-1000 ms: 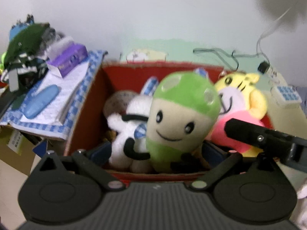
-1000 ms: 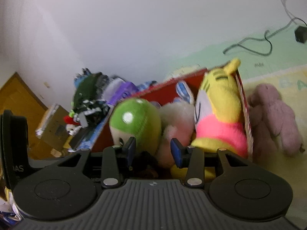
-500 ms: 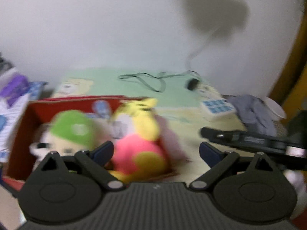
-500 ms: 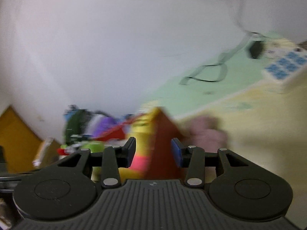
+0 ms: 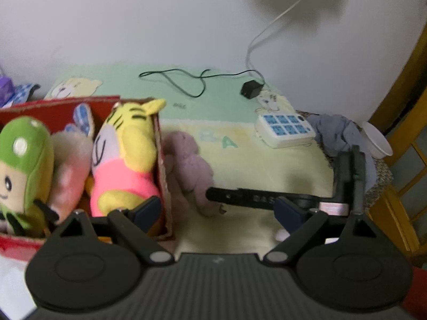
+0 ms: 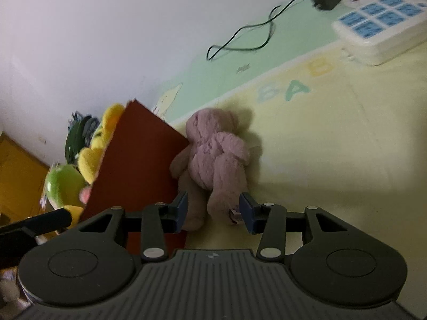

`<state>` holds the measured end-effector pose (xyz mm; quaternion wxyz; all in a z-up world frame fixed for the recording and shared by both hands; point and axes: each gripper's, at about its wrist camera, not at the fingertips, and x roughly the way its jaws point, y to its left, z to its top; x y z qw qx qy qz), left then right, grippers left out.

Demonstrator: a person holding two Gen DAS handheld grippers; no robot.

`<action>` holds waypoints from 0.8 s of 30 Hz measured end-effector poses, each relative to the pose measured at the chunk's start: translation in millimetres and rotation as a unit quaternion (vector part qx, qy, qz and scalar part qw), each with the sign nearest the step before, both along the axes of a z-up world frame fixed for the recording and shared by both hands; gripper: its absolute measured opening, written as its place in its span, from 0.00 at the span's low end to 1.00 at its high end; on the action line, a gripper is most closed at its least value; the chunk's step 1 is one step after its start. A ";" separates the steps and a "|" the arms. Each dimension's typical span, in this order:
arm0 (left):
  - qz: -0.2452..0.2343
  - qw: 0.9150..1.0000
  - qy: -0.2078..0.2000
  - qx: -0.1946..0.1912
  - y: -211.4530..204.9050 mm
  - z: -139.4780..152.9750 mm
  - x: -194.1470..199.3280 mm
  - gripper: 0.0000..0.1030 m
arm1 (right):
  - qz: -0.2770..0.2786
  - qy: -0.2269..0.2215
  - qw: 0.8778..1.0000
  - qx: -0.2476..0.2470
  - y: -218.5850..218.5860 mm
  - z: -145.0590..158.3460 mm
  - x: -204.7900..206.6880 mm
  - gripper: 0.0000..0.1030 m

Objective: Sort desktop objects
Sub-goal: 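Move both grippers to the pink teddy bear on the bed, then close both grippers on the pink teddy bear's body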

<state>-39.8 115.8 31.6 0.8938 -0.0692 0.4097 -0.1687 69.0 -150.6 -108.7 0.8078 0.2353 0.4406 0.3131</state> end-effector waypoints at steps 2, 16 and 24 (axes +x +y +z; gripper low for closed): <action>0.010 1.000 0.006 -0.003 0.7 -1.1 -0.3 0.90 | 0.011 0.003 1.000 -0.002 7.1 -6.6 7.5 0.46; 0.038 0.999 0.001 0.012 -15.7 2.4 4.1 0.92 | 0.026 0.011 1.000 0.007 -0.4 -15.9 17.9 0.45; 0.041 0.999 -0.006 0.016 -19.6 7.4 5.4 0.92 | 0.016 0.032 0.999 0.018 0.1 -28.0 20.7 0.31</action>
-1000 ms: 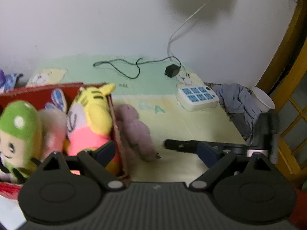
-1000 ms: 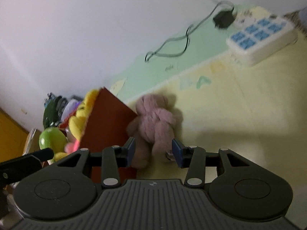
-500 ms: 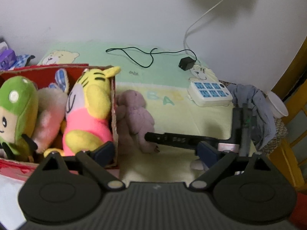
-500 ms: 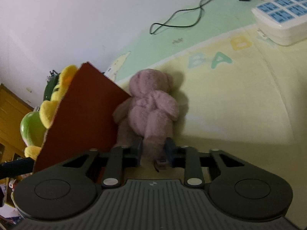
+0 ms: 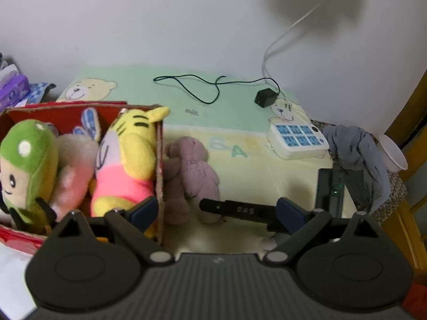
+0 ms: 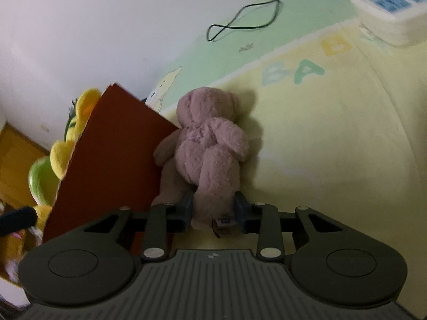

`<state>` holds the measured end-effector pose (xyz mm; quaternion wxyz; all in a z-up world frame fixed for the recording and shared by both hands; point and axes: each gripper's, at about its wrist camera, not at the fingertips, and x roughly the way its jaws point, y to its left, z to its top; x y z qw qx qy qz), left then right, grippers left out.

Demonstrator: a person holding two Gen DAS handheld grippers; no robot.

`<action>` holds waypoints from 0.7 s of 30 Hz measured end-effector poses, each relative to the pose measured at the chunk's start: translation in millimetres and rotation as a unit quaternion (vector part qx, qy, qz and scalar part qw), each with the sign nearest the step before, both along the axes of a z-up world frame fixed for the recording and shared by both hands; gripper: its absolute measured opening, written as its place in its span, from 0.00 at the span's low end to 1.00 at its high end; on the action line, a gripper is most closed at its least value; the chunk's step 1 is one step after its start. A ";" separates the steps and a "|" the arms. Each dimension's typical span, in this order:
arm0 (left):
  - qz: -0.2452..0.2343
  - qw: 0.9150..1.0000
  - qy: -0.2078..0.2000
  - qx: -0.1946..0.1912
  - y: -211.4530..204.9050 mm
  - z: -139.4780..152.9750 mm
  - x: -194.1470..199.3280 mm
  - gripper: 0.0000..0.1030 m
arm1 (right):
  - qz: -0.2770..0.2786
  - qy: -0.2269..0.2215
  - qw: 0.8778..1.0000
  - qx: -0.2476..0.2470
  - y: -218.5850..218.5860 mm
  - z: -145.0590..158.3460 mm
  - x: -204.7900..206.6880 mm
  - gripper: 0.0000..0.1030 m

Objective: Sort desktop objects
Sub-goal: 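Close both grippers on the pink teddy bear's body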

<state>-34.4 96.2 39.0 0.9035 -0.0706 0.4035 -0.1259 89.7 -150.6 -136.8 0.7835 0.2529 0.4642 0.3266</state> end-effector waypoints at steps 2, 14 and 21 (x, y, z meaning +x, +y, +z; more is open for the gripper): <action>-0.010 1.000 0.001 -0.004 -5.0 -1.9 1.4 0.92 | -0.004 -0.001 1.000 -0.001 -6.5 1.4 -2.2 0.31; -0.111 0.993 0.048 -0.009 -64.2 -40.8 14.9 0.78 | -0.025 0.032 0.999 -0.021 -109.9 10.9 -69.5 0.35; -0.131 0.987 0.092 0.014 -77.0 -78.8 25.1 0.74 | -0.093 0.027 0.995 0.037 -140.7 14.4 -61.8 0.39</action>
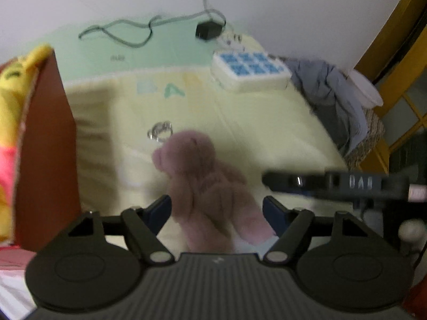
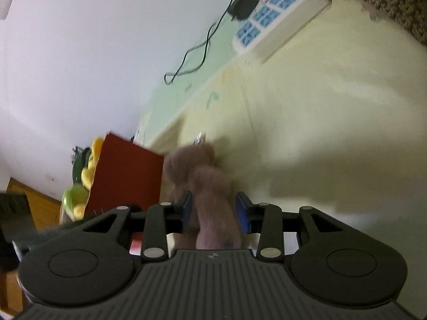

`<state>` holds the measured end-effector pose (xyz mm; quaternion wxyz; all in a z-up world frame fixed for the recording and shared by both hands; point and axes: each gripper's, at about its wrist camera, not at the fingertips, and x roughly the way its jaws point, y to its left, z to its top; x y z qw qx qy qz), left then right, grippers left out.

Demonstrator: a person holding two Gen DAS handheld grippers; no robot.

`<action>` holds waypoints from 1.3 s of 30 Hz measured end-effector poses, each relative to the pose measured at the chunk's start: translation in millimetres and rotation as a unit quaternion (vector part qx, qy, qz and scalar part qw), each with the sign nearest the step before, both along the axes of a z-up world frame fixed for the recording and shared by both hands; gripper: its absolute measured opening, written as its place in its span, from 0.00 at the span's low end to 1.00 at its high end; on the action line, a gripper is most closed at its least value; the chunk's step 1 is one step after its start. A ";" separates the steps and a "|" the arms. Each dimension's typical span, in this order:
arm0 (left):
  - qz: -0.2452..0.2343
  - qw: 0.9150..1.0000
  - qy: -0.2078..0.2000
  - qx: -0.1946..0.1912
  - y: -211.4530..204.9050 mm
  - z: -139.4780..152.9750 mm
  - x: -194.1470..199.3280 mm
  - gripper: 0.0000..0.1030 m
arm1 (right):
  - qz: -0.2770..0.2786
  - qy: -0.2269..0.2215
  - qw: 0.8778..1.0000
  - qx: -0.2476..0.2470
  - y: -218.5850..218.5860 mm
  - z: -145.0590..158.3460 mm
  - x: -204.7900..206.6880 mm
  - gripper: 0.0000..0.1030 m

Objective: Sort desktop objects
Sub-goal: 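Close both grippers on the pink teddy bear's body, then lift the pink teddy bear with both grippers and carry it over the box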

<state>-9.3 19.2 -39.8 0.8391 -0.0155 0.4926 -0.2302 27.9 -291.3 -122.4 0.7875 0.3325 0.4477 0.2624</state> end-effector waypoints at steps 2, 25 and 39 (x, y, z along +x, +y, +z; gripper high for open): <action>0.003 1.000 0.014 0.005 0.6 -9.6 4.4 0.74 | 0.014 0.004 1.000 0.002 11.0 -5.7 12.0 0.45; -0.036 0.999 -0.009 -0.021 -12.3 7.6 -7.7 0.75 | 0.052 0.011 0.998 0.028 28.6 6.6 5.6 0.40; -0.023 0.985 -0.158 -0.071 72.6 102.0 -29.9 0.78 | 0.014 -0.147 0.988 0.052 75.0 108.3 -23.6 0.39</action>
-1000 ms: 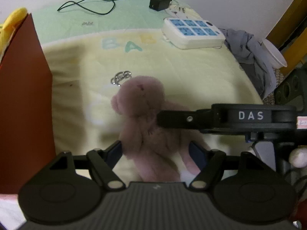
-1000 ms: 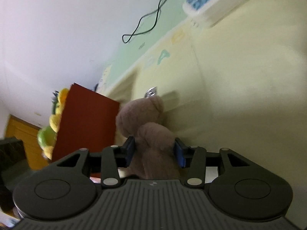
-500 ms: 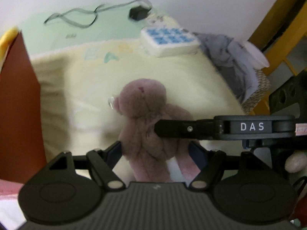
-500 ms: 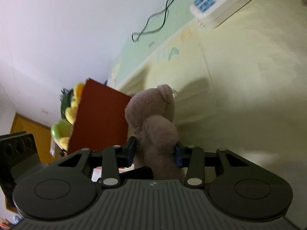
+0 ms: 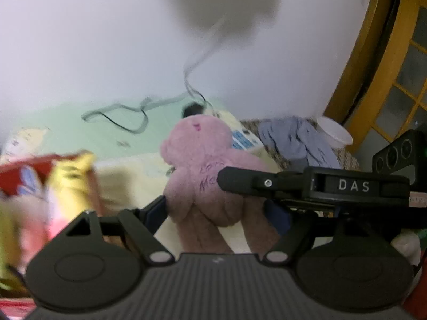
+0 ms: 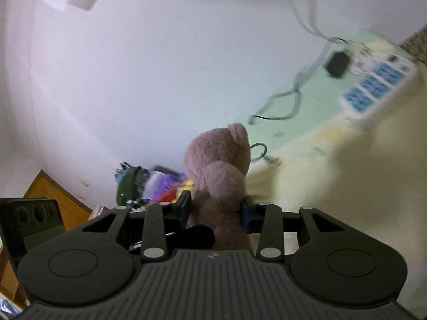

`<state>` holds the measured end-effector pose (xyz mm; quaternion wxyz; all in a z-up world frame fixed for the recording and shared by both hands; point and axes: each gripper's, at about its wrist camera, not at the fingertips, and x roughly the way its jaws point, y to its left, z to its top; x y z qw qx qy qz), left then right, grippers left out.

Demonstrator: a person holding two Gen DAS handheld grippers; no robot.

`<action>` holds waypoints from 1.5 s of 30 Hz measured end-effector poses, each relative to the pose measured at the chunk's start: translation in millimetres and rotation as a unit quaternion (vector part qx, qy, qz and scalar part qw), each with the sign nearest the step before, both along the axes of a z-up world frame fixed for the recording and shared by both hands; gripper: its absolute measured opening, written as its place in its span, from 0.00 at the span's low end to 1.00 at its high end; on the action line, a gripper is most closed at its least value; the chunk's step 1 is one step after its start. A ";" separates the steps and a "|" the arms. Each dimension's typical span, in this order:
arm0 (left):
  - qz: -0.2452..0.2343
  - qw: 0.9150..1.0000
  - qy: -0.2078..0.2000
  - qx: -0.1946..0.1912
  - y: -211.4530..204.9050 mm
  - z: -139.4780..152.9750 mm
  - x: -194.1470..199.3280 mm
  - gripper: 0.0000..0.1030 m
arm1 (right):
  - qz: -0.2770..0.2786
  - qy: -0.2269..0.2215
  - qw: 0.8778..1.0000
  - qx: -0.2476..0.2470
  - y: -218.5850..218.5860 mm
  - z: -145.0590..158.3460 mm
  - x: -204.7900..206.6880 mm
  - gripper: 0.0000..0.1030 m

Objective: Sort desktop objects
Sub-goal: 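Lift the pink teddy bear with both grippers and carry it over the box, then lower the pink teddy bear into the box beside the tiger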

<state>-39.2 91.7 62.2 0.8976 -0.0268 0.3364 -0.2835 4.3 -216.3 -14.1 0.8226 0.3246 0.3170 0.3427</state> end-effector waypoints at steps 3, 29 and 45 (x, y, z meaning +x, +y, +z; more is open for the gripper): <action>0.015 1.000 -0.016 -0.010 37.4 10.4 -1.3 0.79 | 0.008 -0.027 1.000 0.003 32.4 15.5 -5.0 0.39; 0.026 0.999 -0.021 0.039 182.4 -25.7 20.9 0.68 | -0.026 -0.017 0.994 -0.102 232.6 -11.9 2.3 0.34; 0.000 0.996 -0.039 0.078 165.6 -37.5 30.4 0.78 | -0.034 0.007 0.995 -0.096 223.6 -18.9 1.2 0.41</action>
